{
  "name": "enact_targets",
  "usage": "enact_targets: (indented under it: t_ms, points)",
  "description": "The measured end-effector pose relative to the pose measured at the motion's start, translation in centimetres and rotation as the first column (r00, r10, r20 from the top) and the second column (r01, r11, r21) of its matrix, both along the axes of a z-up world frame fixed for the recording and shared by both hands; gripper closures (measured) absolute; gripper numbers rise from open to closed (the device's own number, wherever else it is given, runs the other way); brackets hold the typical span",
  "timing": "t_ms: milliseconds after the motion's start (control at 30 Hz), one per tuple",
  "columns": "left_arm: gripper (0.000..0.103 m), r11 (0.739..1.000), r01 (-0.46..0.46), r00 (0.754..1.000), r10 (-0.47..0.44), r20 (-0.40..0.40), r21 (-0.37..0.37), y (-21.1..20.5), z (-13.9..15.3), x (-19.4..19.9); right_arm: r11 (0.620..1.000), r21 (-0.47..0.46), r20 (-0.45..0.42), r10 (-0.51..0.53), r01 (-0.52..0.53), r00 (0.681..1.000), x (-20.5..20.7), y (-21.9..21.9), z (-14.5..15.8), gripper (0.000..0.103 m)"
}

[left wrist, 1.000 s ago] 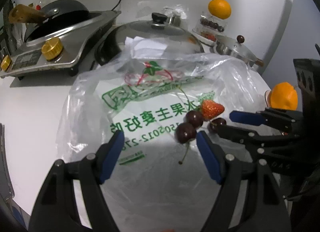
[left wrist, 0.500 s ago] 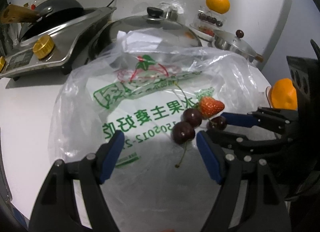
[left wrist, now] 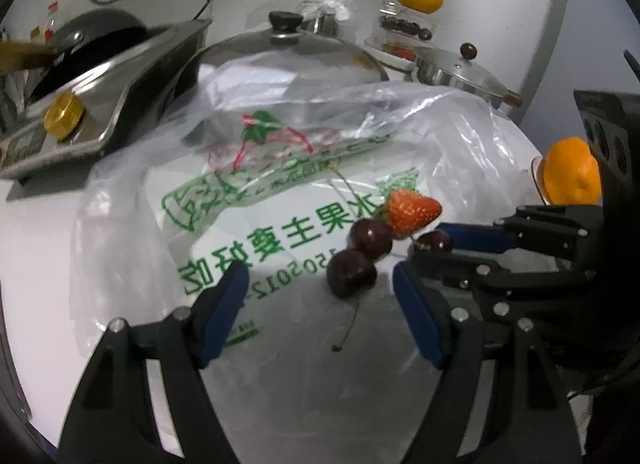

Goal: Organize fruits
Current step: 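Grasp a dark cherry with the right gripper while the left gripper grasps another cherry, then carry the cherries in both grippers from the bag over the white plate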

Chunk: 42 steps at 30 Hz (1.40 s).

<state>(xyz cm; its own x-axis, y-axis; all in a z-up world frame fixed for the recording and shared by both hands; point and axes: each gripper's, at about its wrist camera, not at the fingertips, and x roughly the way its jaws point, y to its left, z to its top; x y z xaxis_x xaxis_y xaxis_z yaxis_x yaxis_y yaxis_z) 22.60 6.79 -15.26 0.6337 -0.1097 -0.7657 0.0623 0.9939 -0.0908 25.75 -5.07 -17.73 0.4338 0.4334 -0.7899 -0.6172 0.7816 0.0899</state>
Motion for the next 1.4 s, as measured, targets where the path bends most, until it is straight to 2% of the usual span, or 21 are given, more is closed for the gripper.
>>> enact_targets:
  t_ms: [367,400,467,600,667,1033,1400]
  points:
    - [0.028,0.996,0.087,0.996,-0.087,0.013,0.021,-1.4,-0.2,0.4,0.999,0.023,0.018,-0.025,0.024,1.0,-0.1,-1.7,1.0,0.074]
    - [0.03,0.995,0.092,0.996,-0.092,0.013,0.032,-1.6,-0.3,0.5,0.999,0.025,0.018,-0.027,0.027,0.999,-0.1,-1.8,1.1,0.074]
    - [0.044,0.993,0.098,0.995,-0.098,0.004,0.06,-2.0,-0.8,0.7,0.999,0.026,0.015,-0.03,0.03,0.999,0.0,-2.0,1.0,0.074]
    - [0.049,0.992,0.106,0.994,-0.105,-0.016,0.069,-2.1,-1.4,0.9,0.999,0.028,0.01,-0.037,0.037,0.999,0.1,-2.1,0.8,0.074]
    - [0.055,0.992,0.105,0.994,-0.104,-0.021,0.068,-2.1,-1.6,0.9,0.999,0.031,0.013,-0.034,0.034,0.999,0.0,-2.2,0.9,0.074]
    - [0.07,0.993,0.112,0.994,-0.111,-0.017,0.05,-1.8,-1.4,0.7,0.999,0.029,0.024,-0.041,0.04,0.999,-0.5,-2.5,1.3,0.074]
    - [0.072,0.993,0.114,0.994,-0.113,-0.009,0.04,-1.8,-1.1,0.1,0.999,0.028,0.04,-0.043,0.042,0.998,-1.3,-2.9,2.1,0.074]
